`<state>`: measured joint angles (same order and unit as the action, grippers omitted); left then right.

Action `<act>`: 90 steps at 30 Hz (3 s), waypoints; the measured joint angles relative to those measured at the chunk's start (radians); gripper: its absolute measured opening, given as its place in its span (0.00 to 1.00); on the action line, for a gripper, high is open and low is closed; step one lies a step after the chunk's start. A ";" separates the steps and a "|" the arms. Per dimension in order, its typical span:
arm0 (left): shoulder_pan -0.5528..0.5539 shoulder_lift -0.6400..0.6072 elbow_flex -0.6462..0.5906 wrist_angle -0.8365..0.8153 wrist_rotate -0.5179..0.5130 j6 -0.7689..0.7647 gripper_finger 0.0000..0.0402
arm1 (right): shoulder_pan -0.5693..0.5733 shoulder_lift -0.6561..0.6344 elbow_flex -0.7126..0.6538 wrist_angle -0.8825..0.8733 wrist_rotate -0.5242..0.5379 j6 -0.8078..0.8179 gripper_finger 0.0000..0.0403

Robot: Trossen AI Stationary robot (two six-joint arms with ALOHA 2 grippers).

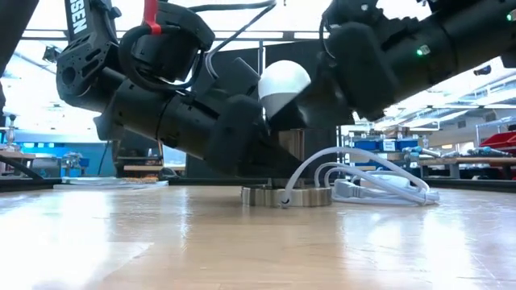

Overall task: Screw lightbulb
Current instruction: Remove the lightbulb from the lamp

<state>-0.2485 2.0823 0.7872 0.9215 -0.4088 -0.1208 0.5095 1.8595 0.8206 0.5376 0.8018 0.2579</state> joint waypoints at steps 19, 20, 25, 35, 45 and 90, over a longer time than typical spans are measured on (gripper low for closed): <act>-0.007 0.000 0.002 0.009 0.257 0.111 0.49 | -0.110 -0.104 -0.059 -0.069 -0.526 -0.131 0.77; -0.007 0.000 0.002 0.010 0.257 0.111 0.49 | -0.115 -0.129 -0.045 -0.136 -0.538 -0.107 0.76; -0.007 0.000 0.001 0.012 0.249 0.110 0.49 | -0.132 -0.208 0.076 -0.428 -0.559 -0.059 0.76; -0.008 0.001 -0.001 0.019 0.244 0.107 0.49 | -0.166 -0.125 0.327 -0.771 -0.624 -0.118 0.76; -0.007 0.001 0.000 0.018 0.238 0.090 0.49 | -0.213 -0.129 0.385 -0.955 -0.727 -0.120 0.75; -0.008 0.004 -0.003 0.064 0.360 0.155 0.49 | -0.276 -0.066 -0.146 0.237 -1.059 -0.296 0.72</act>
<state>-0.2569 2.0865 0.7845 0.9859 -0.0486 0.0345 0.2334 1.7940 0.6743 0.7746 -0.2574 -0.0384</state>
